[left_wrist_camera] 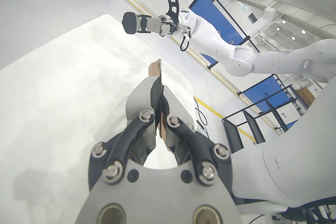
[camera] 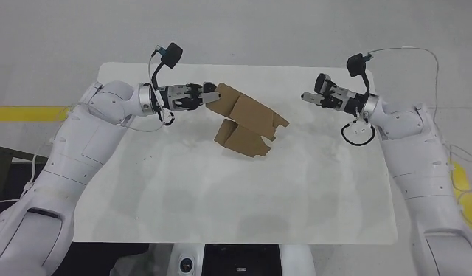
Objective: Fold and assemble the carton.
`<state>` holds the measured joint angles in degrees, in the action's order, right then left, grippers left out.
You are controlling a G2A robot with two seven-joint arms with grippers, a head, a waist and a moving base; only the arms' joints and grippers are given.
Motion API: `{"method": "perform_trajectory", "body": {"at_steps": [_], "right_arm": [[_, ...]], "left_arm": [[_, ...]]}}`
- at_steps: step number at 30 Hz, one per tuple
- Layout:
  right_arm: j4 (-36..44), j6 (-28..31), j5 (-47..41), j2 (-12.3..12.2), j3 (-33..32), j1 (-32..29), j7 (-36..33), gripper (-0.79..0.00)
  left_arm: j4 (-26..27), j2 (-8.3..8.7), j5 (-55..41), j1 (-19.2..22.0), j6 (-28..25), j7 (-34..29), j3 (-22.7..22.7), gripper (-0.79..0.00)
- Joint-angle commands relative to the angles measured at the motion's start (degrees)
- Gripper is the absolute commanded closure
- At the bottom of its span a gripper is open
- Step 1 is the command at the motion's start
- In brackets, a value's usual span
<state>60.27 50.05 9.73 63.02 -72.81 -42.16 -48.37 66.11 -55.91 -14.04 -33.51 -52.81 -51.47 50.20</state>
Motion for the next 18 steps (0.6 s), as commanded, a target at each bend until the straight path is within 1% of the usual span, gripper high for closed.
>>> {"method": "perform_trajectory", "body": {"at_steps": [1, 3, 7, 14, 18], "right_arm": [[0.2, -0.1, -4.2, -0.2, 0.9, 0.2, -4.8, -0.785], [2.0, -1.5, -7.4, -0.4, 3.1, 0.3, -7.4, -0.785], [5.6, -3.1, -11.1, -1.6, 7.7, 0.4, -9.0, -0.785], [9.0, -2.0, -15.4, -4.4, 17.2, 2.2, -7.8, -0.785], [9.6, 0.1, -17.1, -6.3, 23.1, 4.1, -5.8, -0.785]], "left_arm": [[0.1, 0.29, -0.5, -0.1, -0.1, 0.1, 0.0, 0.000], [0.5, 0.55, -1.1, -0.1, -0.1, 0.1, -0.2, 0.000], [1.8, 1.10, -1.0, 0.2, -0.8, 0.8, -0.8, 0.000], [2.8, 1.90, -2.4, 0.3, -1.9, 1.9, -2.3, 0.000], [3.2, 2.30, -3.4, 0.7, -2.1, 2.1, -3.0, 0.000]]}}
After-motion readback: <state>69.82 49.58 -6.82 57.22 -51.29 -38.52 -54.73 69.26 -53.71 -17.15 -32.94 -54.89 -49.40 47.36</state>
